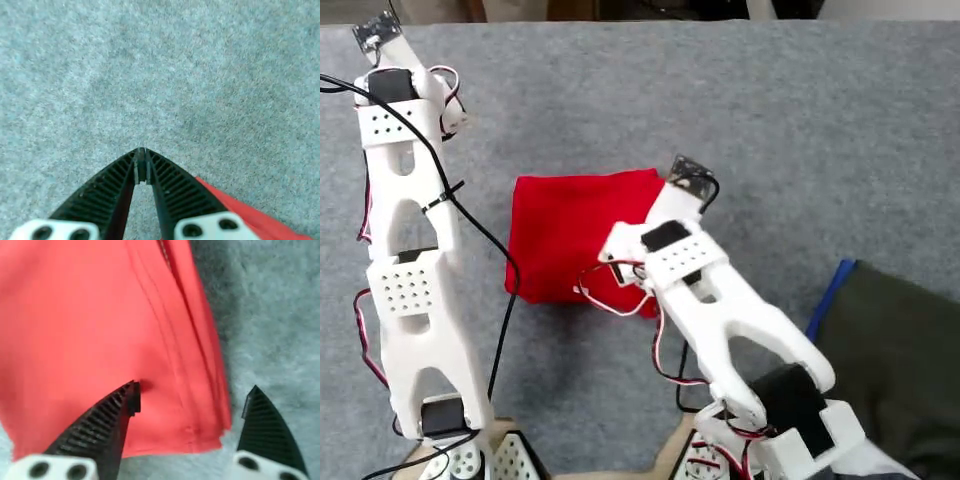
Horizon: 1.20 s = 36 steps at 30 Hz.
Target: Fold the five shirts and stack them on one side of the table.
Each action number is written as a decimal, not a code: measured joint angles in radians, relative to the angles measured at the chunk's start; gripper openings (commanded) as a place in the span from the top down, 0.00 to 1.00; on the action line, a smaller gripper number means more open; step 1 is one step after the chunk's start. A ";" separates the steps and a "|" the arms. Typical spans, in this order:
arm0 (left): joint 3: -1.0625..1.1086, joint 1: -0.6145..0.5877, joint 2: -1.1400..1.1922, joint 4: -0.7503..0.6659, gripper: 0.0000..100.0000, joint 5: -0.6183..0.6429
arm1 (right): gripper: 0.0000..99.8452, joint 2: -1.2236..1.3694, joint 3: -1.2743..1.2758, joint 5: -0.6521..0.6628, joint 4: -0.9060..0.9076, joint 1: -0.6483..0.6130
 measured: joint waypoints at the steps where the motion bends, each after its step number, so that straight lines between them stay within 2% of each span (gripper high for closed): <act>1: 0.000 0.000 0.000 0.000 0.98 0.000 | 0.66 0.003 -0.003 -0.015 -0.005 -0.008; 16: 0.000 0.000 0.000 0.000 0.98 0.000 | 0.67 0.203 -0.054 -0.152 -0.124 0.002; 19: 0.000 0.000 0.000 0.000 0.98 0.000 | 0.75 0.210 -0.058 -0.169 -0.124 0.003; 24: 0.000 0.000 0.000 0.000 0.98 0.000 | 0.98 0.212 -0.055 -0.172 -0.120 0.035; 36: 0.000 0.000 0.000 0.000 0.98 -0.026 | 0.99 0.219 -0.083 -0.149 -0.095 0.107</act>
